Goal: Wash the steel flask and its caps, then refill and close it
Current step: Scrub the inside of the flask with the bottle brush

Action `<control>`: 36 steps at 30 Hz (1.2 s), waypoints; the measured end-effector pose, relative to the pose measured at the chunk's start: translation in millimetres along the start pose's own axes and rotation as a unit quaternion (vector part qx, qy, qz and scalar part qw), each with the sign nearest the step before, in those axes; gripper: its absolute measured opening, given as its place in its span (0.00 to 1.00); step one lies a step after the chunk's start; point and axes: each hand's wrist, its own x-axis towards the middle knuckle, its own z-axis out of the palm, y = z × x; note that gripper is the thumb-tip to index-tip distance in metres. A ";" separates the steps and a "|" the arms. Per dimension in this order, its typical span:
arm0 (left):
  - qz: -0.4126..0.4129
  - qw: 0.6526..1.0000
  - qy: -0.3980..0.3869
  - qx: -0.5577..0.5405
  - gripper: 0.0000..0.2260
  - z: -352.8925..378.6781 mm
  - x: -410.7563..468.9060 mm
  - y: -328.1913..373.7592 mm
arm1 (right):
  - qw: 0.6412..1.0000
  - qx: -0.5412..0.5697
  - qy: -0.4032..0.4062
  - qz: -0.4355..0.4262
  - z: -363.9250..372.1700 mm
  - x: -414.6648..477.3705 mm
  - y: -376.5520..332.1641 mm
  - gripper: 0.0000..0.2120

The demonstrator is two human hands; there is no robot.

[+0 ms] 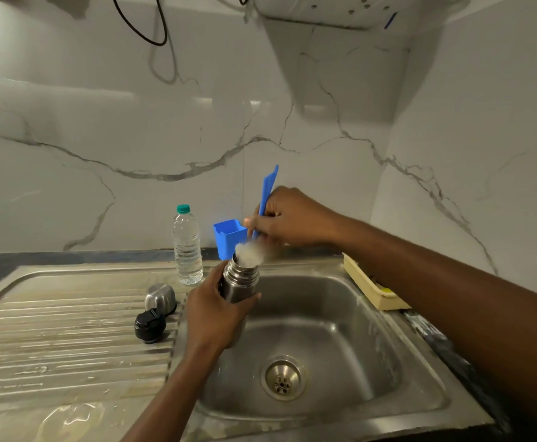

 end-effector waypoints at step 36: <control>-0.039 0.998 -0.045 0.019 0.32 6.4 -1.7 -17.6 | 0.996 0.077 -0.010 0.036 -65.5 -16.2 -22.8 0.07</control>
